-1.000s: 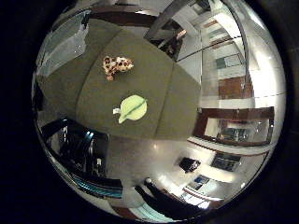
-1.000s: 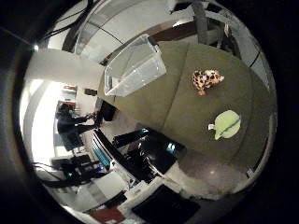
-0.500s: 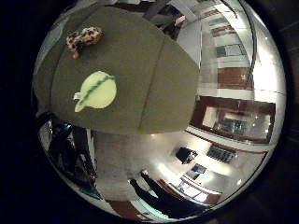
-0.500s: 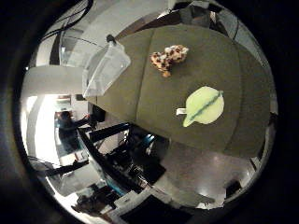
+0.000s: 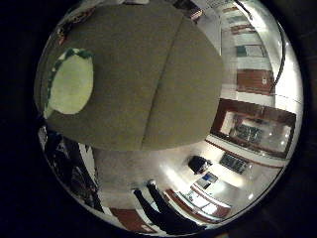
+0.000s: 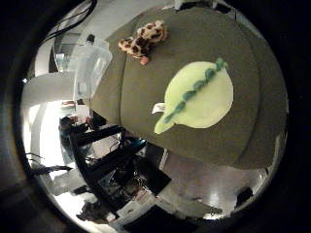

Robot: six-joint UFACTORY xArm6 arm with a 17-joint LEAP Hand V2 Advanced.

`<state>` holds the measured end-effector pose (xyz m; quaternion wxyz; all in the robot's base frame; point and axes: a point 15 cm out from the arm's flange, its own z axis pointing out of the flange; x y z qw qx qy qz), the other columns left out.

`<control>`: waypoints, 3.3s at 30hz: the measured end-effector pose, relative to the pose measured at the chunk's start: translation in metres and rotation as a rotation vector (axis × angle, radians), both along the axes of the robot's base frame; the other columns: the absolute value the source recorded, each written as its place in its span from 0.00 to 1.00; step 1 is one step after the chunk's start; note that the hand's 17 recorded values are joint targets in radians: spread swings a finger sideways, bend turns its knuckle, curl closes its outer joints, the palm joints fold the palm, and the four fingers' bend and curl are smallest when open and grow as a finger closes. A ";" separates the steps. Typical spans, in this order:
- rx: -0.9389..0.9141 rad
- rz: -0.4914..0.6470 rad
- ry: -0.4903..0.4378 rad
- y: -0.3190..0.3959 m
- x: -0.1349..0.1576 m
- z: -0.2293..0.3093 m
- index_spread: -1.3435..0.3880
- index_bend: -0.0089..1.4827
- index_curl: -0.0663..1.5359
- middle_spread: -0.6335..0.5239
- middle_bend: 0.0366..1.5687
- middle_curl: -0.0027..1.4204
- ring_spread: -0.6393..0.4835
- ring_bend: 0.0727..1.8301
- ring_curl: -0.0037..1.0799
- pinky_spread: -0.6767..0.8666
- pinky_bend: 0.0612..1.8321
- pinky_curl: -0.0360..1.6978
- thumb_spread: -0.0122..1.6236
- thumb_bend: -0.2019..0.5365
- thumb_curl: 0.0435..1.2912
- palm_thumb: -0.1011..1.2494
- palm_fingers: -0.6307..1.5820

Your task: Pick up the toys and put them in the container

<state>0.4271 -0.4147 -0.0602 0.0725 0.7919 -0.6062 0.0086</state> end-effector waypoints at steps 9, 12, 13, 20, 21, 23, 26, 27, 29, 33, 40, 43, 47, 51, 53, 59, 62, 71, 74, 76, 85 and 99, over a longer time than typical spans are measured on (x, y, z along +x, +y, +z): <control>0.021 0.012 0.037 0.002 0.000 -0.050 0.53 0.12 0.23 0.55 0.10 0.22 0.72 0.12 0.24 0.70 0.33 0.06 0.60 0.23 0.19 0.30 0.32; 0.039 0.016 0.059 0.011 -0.006 -0.065 0.53 0.12 0.23 0.54 0.10 0.22 0.73 0.12 0.24 0.70 0.34 0.06 0.60 0.23 0.19 0.30 0.34; 0.048 0.017 0.074 0.015 -0.010 -0.070 0.53 0.12 0.23 0.54 0.10 0.22 0.72 0.12 0.24 0.71 0.33 0.06 0.60 0.23 0.19 0.29 0.34; 0.082 0.030 0.140 0.031 -0.028 -0.093 0.53 0.14 0.24 0.49 0.14 0.23 0.66 0.16 0.24 0.70 0.33 0.03 0.59 0.24 0.19 0.30 0.47; 0.078 0.031 0.133 0.030 -0.026 -0.093 0.53 0.14 0.24 0.46 0.16 0.24 0.60 0.19 0.25 0.70 0.33 0.02 0.60 0.25 0.19 0.31 0.54; 0.076 0.025 0.128 0.026 -0.027 -0.092 0.53 0.14 0.25 0.42 0.20 0.26 0.51 0.25 0.27 0.63 0.35 0.01 0.61 0.25 0.20 0.34 0.63; 0.070 0.013 0.116 0.015 -0.030 -0.085 0.53 0.18 0.29 0.36 0.28 0.31 0.38 0.36 0.35 0.40 0.46 0.03 0.63 0.25 0.20 0.39 0.82; 0.065 0.006 0.111 0.009 -0.032 -0.081 0.53 0.21 0.32 0.34 0.32 0.34 0.35 0.40 0.39 0.32 0.51 0.05 0.63 0.25 0.20 0.41 0.83; 0.056 -0.008 0.101 -0.003 -0.036 -0.073 0.53 0.30 0.37 0.34 0.43 0.39 0.34 0.46 0.44 0.26 0.58 0.08 0.64 0.26 0.21 0.45 0.87; 0.048 -0.029 0.083 -0.029 -0.054 -0.054 0.53 0.50 0.49 0.35 0.62 0.49 0.33 0.60 0.55 0.26 0.74 0.17 0.66 0.27 0.22 0.55 0.85; 0.043 0.024 0.050 -0.038 -0.049 -0.003 0.58 0.70 0.60 0.38 0.78 0.59 0.34 0.70 0.68 0.31 0.86 0.27 0.69 0.28 0.28 0.74 0.79; 0.080 0.064 0.075 -0.021 -0.046 0.022 0.60 0.72 0.62 0.40 0.80 0.59 0.34 0.71 0.71 0.32 0.87 0.29 0.71 0.27 0.30 0.78 0.78; 0.111 0.080 0.044 0.000 -0.025 0.080 0.62 0.73 0.62 0.41 0.83 0.59 0.34 0.71 0.74 0.33 0.86 0.32 0.72 0.27 0.32 0.81 0.78; 0.130 0.107 -0.024 0.034 -0.003 0.143 0.63 0.74 0.62 0.43 0.83 0.58 0.34 0.71 0.76 0.33 0.85 0.34 0.73 0.26 0.33 0.83 0.78; 0.133 0.132 -0.062 0.059 0.010 0.176 0.63 0.74 0.61 0.43 0.84 0.57 0.35 0.70 0.77 0.33 0.84 0.35 0.72 0.26 0.34 0.84 0.78; 0.159 0.252 -0.165 0.169 0.042 0.260 0.64 0.75 0.61 0.44 0.85 0.56 0.34 0.70 0.79 0.33 0.83 0.38 0.71 0.26 0.36 0.85 0.79; 0.185 0.318 -0.196 0.240 0.046 0.283 0.64 0.75 0.61 0.44 0.86 0.55 0.34 0.69 0.80 0.33 0.82 0.39 0.71 0.26 0.37 0.85 0.79; 0.252 0.444 -0.208 0.430 0.030 0.301 0.64 0.76 0.60 0.44 0.87 0.53 0.34 0.69 0.82 0.32 0.80 0.42 0.70 0.26 0.39 0.86 0.79; 0.285 0.490 -0.223 0.488 0.020 0.308 0.65 0.76 0.60 0.44 0.87 0.53 0.34 0.69 0.82 0.32 0.80 0.43 0.70 0.26 0.40 0.86 0.79; 0.305 0.518 -0.250 0.526 0.016 0.313 0.65 0.76 0.60 0.44 0.87 0.53 0.34 0.69 0.82 0.32 0.79 0.44 0.70 0.26 0.40 0.86 0.79; 0.359 0.611 -0.322 0.647 -0.001 0.319 0.65 0.77 0.59 0.44 0.88 0.52 0.34 0.69 0.83 0.32 0.78 0.46 0.69 0.26 0.42 0.87 0.79; 0.391 0.657 -0.548 0.751 0.043 0.289 0.62 0.61 0.55 0.44 0.79 0.48 0.36 0.65 0.74 0.29 0.71 0.45 0.69 0.24 0.39 0.74 0.75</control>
